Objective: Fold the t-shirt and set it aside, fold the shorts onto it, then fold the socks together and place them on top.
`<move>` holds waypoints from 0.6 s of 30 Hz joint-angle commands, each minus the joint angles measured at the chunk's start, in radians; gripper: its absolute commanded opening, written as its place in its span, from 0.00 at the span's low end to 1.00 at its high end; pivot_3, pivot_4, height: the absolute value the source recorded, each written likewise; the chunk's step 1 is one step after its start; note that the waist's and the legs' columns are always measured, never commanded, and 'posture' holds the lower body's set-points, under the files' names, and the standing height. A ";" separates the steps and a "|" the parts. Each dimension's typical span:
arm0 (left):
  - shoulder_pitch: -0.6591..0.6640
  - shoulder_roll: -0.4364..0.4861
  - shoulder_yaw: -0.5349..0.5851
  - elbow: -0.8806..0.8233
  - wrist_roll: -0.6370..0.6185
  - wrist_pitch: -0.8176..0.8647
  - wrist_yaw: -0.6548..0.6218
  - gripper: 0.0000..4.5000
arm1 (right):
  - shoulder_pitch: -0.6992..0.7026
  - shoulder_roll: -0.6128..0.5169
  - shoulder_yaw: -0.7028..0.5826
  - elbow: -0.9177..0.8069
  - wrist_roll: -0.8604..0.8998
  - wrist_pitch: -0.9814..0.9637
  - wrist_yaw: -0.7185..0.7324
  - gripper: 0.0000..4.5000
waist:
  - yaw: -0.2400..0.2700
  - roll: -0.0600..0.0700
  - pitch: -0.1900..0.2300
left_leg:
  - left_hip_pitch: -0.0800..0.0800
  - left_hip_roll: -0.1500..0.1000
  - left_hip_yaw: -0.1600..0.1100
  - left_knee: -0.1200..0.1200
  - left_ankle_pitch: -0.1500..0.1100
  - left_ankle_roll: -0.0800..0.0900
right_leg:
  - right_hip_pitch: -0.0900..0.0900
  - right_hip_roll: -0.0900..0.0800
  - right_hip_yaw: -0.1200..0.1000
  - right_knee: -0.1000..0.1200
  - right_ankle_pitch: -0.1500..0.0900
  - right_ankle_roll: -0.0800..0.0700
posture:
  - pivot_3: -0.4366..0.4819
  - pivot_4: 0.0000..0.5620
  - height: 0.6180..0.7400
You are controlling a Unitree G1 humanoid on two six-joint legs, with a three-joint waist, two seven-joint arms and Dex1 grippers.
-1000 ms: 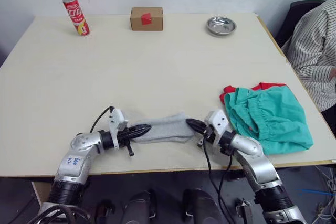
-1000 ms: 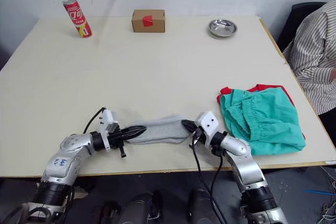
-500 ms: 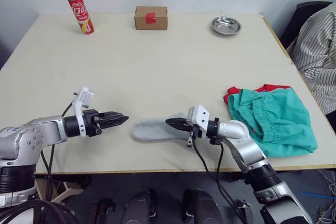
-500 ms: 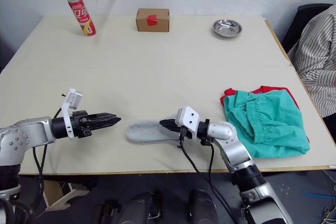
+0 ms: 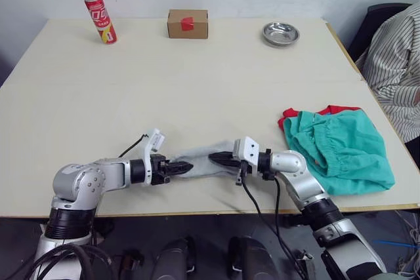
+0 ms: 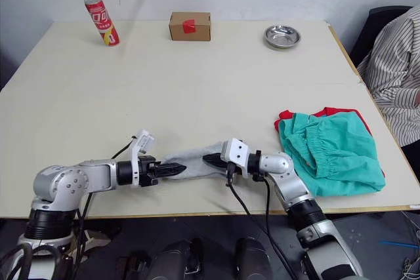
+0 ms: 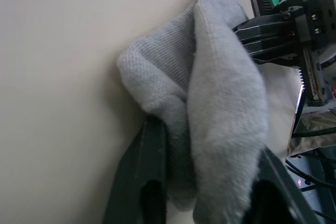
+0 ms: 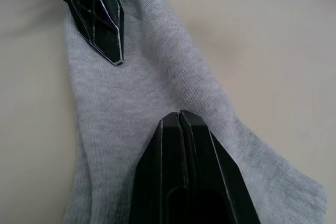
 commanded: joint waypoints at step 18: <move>-0.444 0.031 -0.380 0.135 0.172 -0.149 -0.302 0.01 | 0.127 -0.018 0.010 -0.157 -0.038 0.120 -0.059 0.00 | 0.000 0.000 0.000 | -0.001 0.003 0.003 0.001 -0.001 -0.001 | -0.002 0.004 0.002 -0.001 0.000 0.000 | 0.48 0.27 1.00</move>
